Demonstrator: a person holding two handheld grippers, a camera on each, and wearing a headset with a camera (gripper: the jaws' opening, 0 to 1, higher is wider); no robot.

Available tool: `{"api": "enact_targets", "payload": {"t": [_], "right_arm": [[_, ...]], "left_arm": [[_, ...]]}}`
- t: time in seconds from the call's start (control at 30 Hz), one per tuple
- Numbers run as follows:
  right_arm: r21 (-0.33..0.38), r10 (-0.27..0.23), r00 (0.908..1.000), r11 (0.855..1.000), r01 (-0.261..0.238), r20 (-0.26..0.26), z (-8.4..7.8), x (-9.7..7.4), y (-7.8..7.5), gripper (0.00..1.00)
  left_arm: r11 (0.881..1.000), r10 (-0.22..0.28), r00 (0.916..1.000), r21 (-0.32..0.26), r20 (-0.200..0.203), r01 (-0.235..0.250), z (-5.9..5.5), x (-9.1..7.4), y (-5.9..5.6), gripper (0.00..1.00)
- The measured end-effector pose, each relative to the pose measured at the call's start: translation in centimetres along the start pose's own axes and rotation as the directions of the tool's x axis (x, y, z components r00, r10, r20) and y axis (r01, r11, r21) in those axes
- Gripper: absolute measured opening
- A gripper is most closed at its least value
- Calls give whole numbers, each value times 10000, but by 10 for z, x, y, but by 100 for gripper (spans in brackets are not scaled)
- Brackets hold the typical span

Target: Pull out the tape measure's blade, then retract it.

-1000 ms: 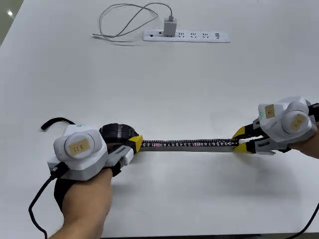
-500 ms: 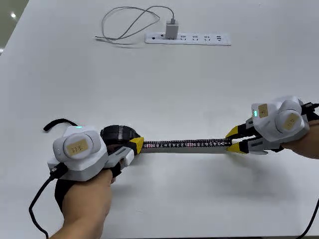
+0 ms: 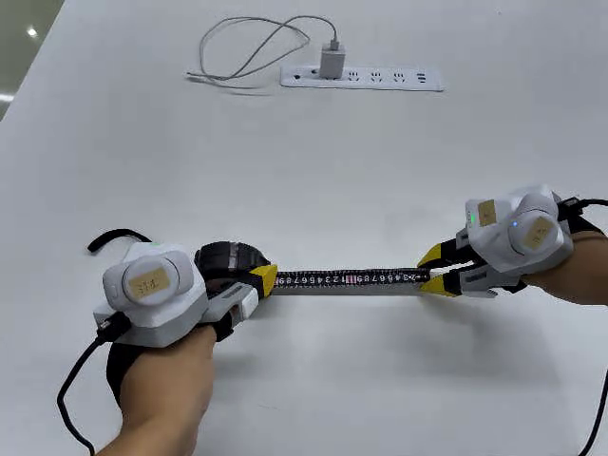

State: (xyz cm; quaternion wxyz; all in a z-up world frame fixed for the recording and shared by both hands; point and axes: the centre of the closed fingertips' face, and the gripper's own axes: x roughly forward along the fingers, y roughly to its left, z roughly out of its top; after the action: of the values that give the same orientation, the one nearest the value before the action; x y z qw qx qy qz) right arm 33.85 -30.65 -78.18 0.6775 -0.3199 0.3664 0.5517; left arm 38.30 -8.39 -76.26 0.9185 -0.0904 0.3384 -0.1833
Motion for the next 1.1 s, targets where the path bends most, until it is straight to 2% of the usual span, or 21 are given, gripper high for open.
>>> {"api": "enact_targets", "payload": {"t": [0.87,1.1], "right_arm": [[-9,360,9974,9993,-361,631,31,23,-2,10],[-15,299,9958,9996,-299,871,40,28,-2,10]], "left_arm": [[9997,-109,9999,-238,50,110,1,-1,0,58],[9994,-140,9999,-317,67,142,1,-1,1,58]]}}
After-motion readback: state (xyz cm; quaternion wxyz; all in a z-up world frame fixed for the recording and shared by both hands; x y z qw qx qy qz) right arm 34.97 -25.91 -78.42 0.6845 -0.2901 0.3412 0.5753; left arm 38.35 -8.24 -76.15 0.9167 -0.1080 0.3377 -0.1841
